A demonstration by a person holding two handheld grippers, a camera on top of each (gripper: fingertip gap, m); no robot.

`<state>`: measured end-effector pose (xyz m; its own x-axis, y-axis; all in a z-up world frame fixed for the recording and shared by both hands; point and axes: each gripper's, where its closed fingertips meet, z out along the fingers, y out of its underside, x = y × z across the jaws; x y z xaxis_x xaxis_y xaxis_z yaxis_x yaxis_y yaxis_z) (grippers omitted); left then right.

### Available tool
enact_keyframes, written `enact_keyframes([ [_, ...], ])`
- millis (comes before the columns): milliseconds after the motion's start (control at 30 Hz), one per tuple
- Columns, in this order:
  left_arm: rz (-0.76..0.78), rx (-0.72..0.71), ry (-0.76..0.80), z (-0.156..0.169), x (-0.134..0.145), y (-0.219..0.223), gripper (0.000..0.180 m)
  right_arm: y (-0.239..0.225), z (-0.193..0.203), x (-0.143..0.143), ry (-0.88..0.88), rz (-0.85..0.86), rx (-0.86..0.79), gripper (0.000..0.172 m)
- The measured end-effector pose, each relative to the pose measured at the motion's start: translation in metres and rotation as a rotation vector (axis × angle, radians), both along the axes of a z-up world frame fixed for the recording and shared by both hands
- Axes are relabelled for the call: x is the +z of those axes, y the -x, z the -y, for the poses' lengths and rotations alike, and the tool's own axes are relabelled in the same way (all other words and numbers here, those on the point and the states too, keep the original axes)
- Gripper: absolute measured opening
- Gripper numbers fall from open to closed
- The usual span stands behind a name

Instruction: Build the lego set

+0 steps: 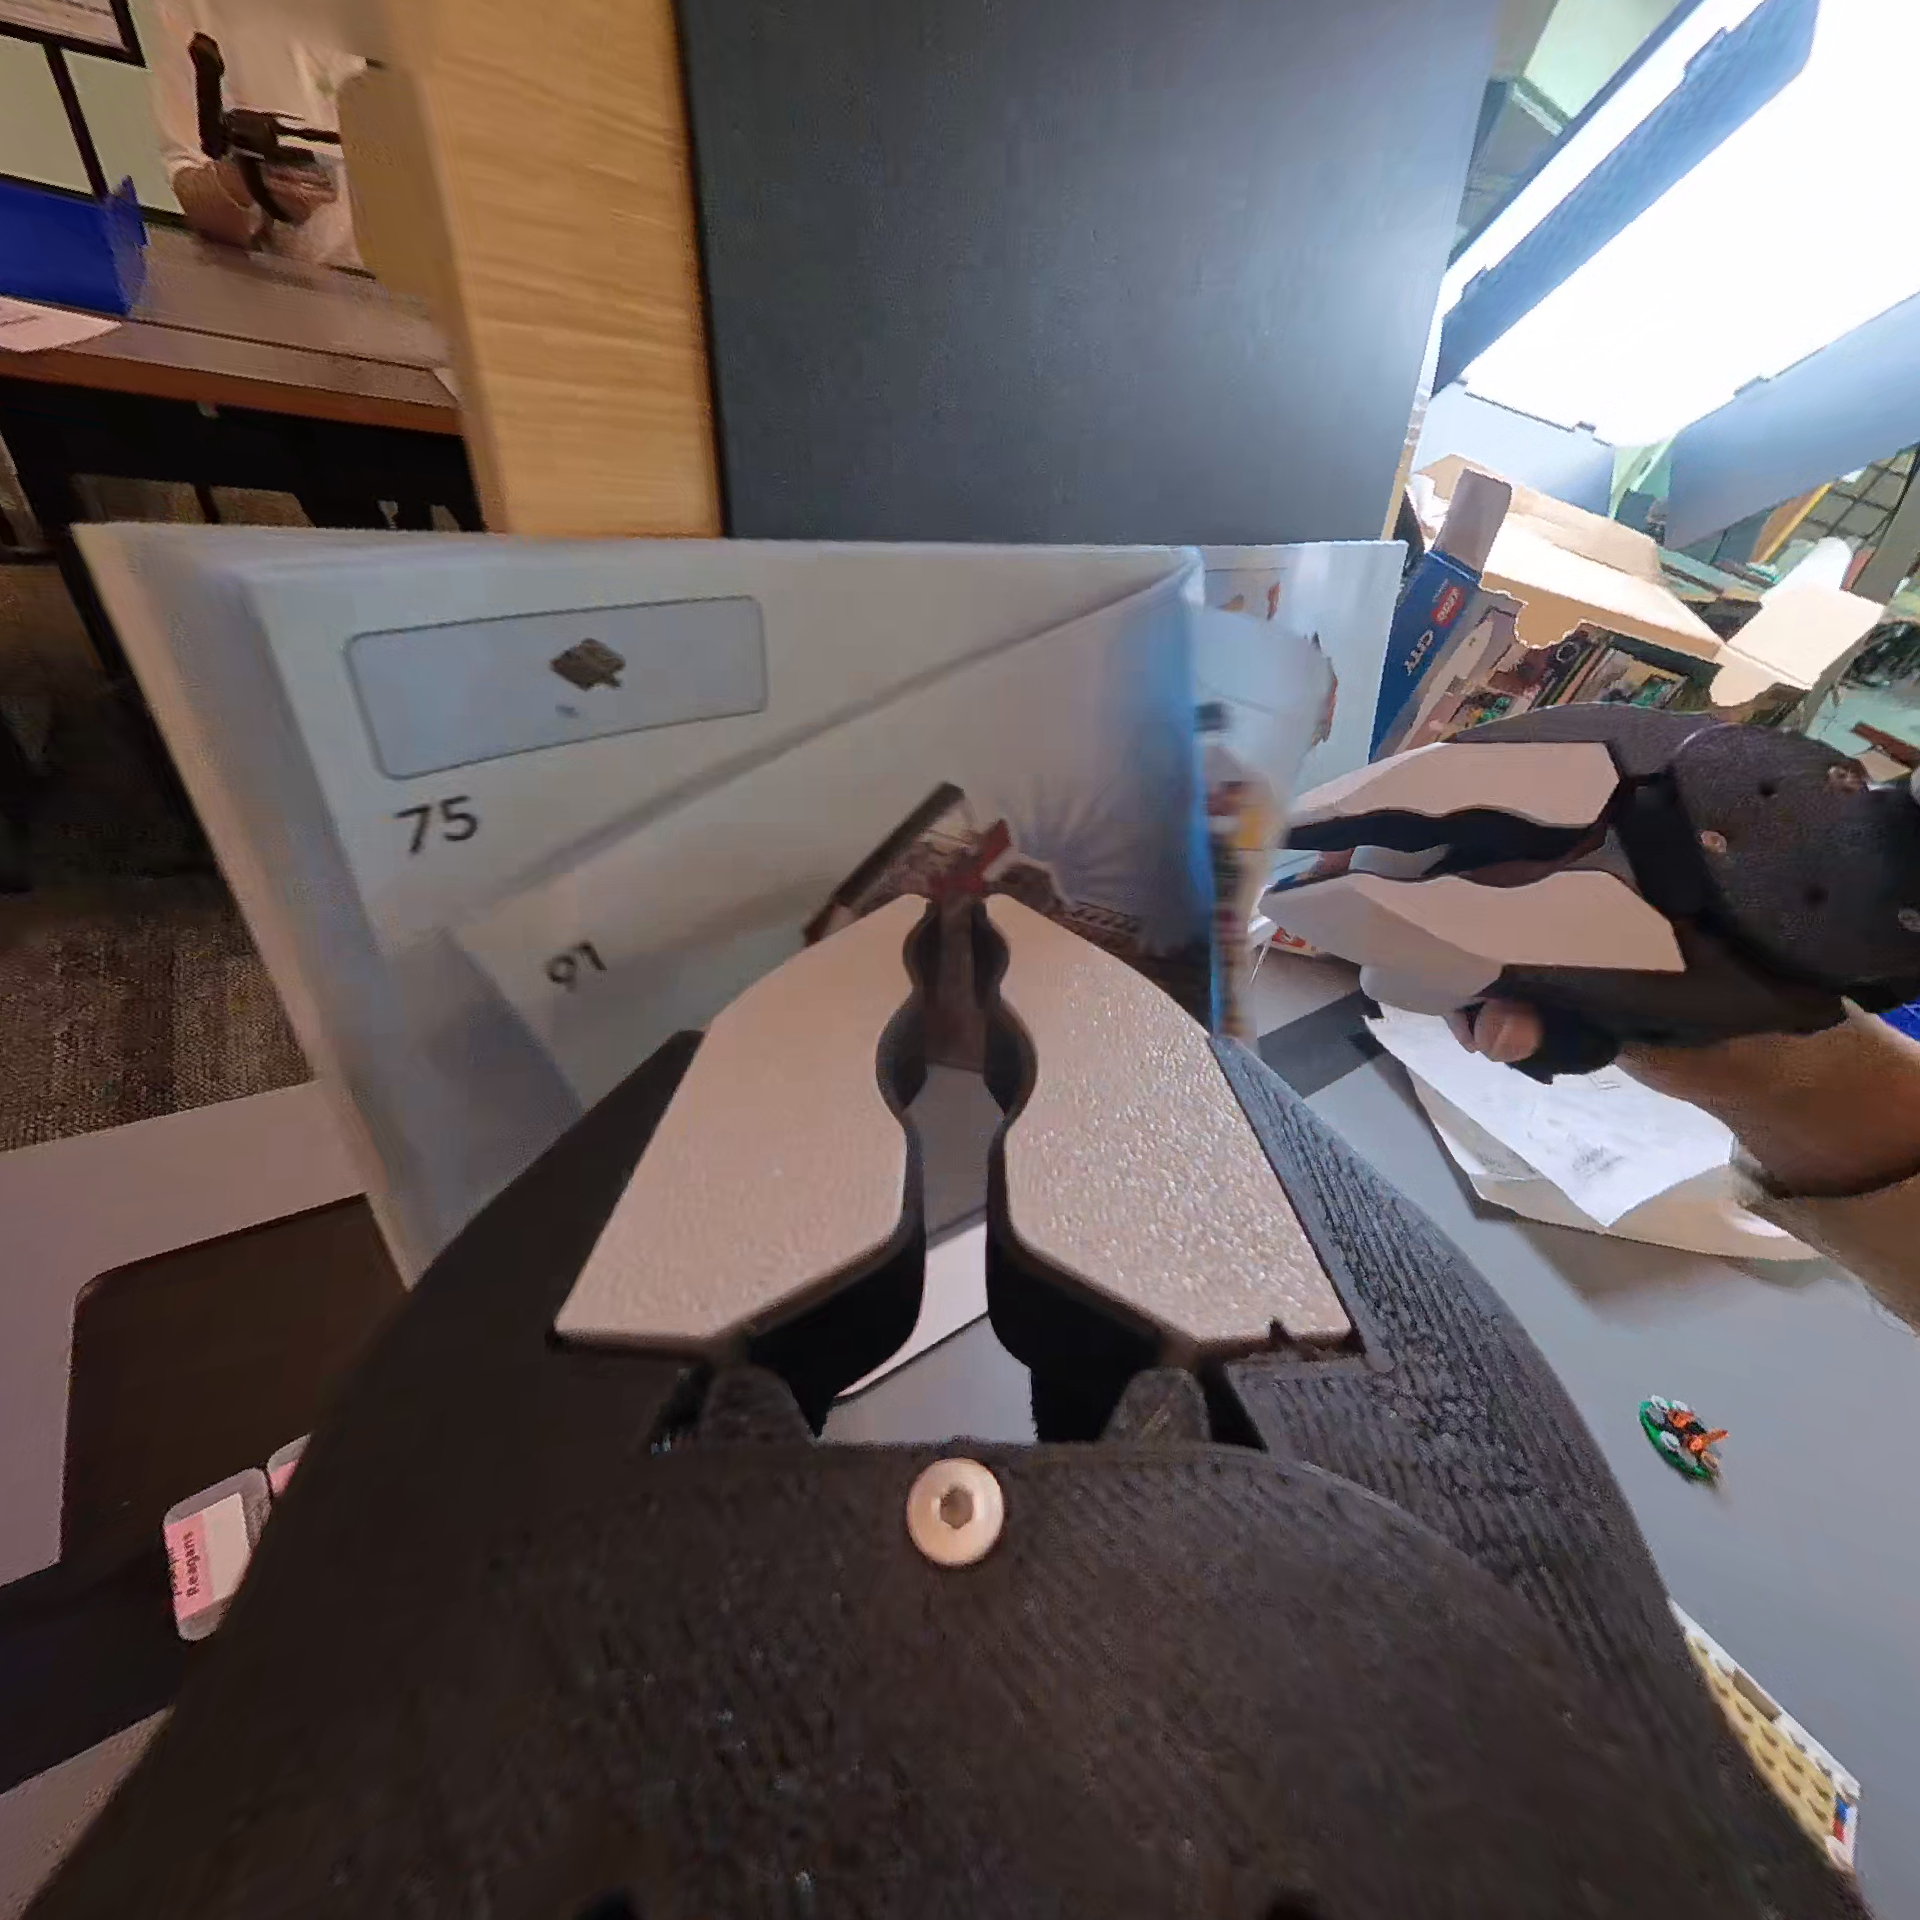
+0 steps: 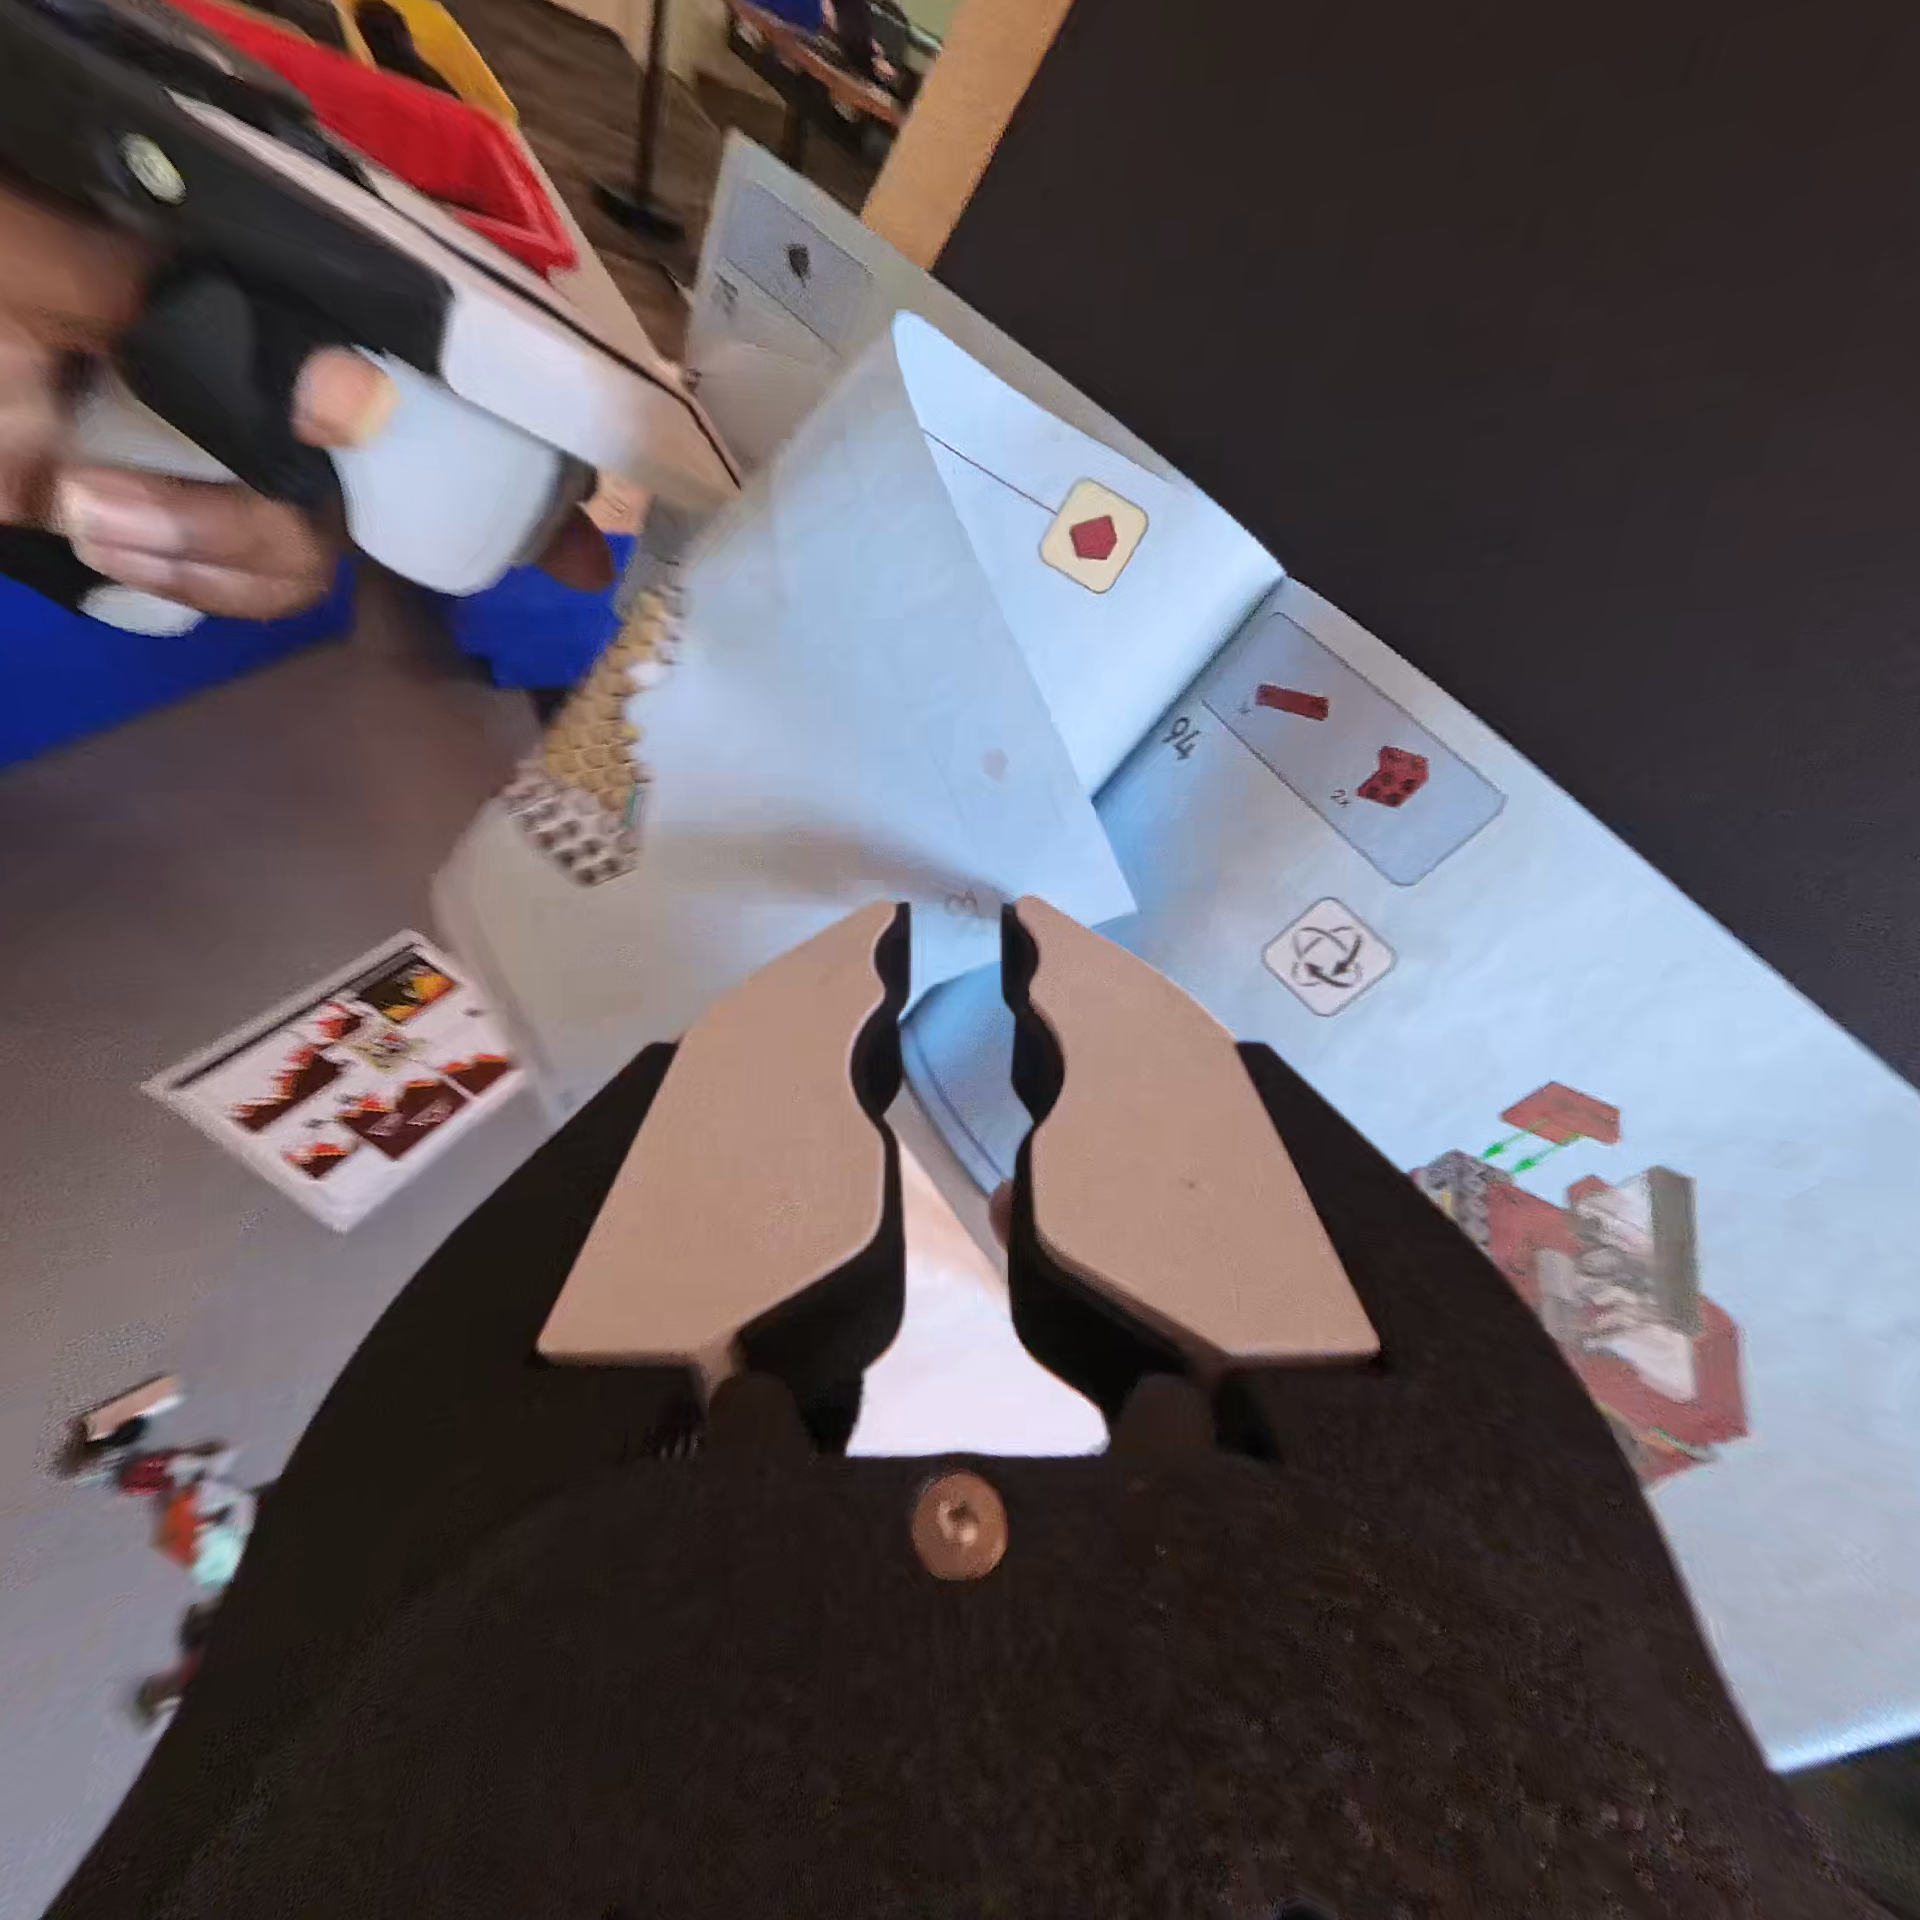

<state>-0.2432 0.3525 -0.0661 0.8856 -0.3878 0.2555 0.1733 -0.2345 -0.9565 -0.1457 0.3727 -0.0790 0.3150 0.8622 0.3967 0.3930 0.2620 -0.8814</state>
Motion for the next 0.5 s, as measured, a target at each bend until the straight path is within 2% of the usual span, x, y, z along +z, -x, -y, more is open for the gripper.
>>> enact_keyframes([
  [100, 0.042, 0.013, 0.028, 0.001, -0.003, 0.012, 0.006, 0.016, 0.002, -0.004, -0.017, 0.039, -0.001, 0.007],
  [233, 0.068, -0.029, -0.001, 0.024, 0.005, 0.005, 0.007, 0.038, 0.013, -0.010, -0.001, 0.046, 0.041, 0.011],
  [400, -0.103, -0.074, -0.006, 0.037, -0.010, -0.018, 0.016, 0.057, 0.013, -0.017, -0.025, 0.091, 0.017, 0.012],
  [500, -0.317, 0.003, 0.039, 0.024, -0.037, -0.016, 0.030, 0.066, 0.013, -0.017, -0.017, 0.114, 0.007, 0.011],
])
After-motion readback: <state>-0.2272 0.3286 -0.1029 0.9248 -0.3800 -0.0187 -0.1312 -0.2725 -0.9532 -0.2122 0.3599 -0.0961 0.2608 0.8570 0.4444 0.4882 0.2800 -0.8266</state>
